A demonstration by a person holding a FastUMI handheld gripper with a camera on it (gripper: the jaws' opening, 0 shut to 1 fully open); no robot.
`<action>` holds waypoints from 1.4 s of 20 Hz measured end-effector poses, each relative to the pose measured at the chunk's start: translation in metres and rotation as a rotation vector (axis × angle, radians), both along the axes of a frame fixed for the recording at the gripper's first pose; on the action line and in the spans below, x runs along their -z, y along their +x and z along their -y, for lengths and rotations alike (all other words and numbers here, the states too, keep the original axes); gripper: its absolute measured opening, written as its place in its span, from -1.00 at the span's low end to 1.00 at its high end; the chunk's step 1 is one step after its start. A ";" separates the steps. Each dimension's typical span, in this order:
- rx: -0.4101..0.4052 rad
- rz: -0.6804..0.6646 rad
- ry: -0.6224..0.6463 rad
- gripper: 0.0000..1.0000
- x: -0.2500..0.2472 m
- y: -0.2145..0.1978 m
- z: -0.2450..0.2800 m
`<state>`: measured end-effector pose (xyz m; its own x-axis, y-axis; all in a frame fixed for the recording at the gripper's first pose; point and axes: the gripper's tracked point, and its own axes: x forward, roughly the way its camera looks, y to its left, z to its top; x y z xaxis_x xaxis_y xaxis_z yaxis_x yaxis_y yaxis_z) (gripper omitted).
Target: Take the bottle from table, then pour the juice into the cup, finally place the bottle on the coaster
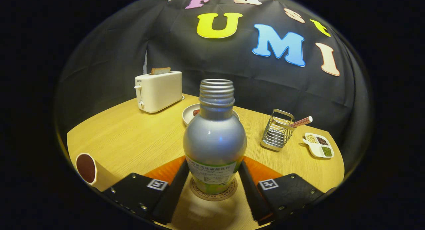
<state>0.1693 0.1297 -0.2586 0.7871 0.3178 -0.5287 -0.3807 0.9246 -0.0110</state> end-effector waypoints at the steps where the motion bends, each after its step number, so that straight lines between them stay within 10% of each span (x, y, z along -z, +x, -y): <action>1: 0.006 0.007 0.003 0.97 0.001 -0.002 0.002; 18: 0.191 0.281 0.091 0.95 -0.217 -0.091 0.053; 28: 0.319 0.365 0.130 0.95 -0.252 -0.141 0.096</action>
